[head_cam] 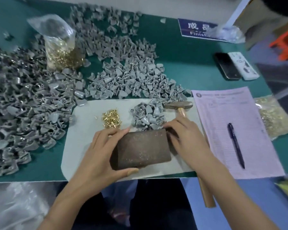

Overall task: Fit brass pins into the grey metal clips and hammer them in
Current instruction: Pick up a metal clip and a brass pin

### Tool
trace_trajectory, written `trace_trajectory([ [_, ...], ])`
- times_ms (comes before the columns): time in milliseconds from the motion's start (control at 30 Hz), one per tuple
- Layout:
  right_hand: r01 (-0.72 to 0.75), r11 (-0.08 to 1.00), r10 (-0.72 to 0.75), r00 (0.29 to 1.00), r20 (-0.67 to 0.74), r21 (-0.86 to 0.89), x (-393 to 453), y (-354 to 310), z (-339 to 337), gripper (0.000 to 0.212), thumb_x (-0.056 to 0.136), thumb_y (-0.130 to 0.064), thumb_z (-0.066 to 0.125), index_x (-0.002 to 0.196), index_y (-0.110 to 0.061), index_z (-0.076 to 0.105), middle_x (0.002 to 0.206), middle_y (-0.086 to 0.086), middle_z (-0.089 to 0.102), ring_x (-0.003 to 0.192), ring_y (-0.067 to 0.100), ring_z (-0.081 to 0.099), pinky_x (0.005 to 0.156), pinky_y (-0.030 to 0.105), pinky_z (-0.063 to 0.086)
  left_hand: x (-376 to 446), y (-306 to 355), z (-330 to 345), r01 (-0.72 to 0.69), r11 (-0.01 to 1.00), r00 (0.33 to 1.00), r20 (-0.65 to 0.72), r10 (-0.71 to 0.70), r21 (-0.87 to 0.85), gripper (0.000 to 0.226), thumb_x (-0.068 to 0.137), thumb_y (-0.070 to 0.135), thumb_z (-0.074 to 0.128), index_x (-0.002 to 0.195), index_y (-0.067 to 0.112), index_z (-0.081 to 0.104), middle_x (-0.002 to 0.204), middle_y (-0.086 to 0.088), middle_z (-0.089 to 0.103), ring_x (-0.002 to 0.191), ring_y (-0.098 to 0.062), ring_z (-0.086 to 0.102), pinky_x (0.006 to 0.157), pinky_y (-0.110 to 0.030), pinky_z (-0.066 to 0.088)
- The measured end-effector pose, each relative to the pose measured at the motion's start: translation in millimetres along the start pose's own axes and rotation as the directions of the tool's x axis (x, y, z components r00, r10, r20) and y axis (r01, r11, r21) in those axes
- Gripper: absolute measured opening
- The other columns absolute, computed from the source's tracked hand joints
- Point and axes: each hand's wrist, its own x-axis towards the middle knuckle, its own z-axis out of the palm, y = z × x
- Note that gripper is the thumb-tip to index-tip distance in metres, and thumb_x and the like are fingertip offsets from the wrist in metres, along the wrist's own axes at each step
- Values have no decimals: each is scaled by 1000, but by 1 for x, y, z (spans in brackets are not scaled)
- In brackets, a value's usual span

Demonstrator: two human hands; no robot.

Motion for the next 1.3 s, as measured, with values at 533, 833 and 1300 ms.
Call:
trace_trajectory([
  [533,-18,849,105,985,-135,529,8,-67,-18,20,92,-16,74,110,-26,77,94,-23,72,91,-5,66,85,14,49,-11,8,5,9,967,921,-374,-107,-256,37,92,53,58,128,44,58,122,17,63,121,-10,51,88,-13,41],
  [833,-13,835,-35,997,75,551,24,-124,15,17,90,-19,75,106,-25,77,88,-15,71,86,3,65,83,19,51,-9,-4,-2,26,830,796,-491,-355,-557,22,89,56,59,103,45,72,94,10,75,89,-7,69,79,-20,53],
  [1300,43,997,-37,996,77,-71,97,-149,38,22,97,-44,64,103,-28,78,102,-4,72,103,20,60,76,32,51,-3,-8,0,-25,746,704,-542,-459,-665,14,94,44,61,104,40,70,91,1,76,80,-12,69,68,-18,52],
])
